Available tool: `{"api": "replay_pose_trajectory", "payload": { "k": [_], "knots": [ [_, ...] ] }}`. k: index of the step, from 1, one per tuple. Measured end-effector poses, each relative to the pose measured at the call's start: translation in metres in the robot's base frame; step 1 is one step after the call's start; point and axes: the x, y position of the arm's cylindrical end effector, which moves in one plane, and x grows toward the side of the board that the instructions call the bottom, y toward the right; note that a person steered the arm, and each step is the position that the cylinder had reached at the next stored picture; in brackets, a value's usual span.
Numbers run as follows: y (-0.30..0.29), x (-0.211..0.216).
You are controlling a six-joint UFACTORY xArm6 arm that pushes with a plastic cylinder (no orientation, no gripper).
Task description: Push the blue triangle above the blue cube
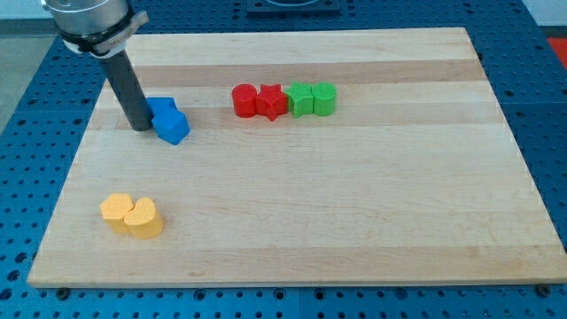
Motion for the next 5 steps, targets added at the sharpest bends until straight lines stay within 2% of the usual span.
{"api": "replay_pose_trajectory", "payload": {
  "k": [3,5],
  "knots": [
    [0.023,-0.014],
    [0.007,-0.02]
  ]
}}
